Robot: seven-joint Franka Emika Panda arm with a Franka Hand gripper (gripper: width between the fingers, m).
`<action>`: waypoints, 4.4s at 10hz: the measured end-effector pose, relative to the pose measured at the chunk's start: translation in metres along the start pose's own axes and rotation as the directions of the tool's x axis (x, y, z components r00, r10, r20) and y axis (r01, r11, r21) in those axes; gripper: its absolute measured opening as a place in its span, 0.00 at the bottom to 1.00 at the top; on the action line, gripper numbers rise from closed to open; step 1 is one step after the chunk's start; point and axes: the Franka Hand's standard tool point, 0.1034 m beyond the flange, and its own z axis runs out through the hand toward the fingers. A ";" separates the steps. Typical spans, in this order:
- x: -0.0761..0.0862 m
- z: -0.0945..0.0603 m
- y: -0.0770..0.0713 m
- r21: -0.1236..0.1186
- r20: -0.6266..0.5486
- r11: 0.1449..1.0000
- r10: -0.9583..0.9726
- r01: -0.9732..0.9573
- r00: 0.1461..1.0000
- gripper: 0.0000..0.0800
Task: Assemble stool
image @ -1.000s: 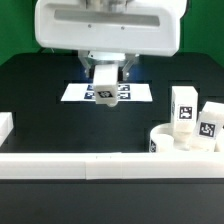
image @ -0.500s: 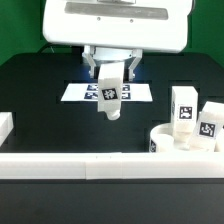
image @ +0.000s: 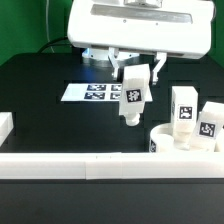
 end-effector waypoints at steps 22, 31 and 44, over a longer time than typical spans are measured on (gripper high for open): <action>-0.013 0.013 -0.056 -0.038 -0.188 0.990 -0.138 0.133 0.972 0.41; -0.024 0.025 -0.057 -0.045 -0.157 0.988 -0.154 0.149 0.975 0.41; 0.019 -0.030 -0.055 0.027 -0.154 0.996 -0.079 0.084 0.985 0.81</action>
Offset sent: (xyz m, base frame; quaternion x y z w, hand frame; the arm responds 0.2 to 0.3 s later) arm 0.0035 0.0148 0.0044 -0.0410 -0.0090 -0.0532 0.9977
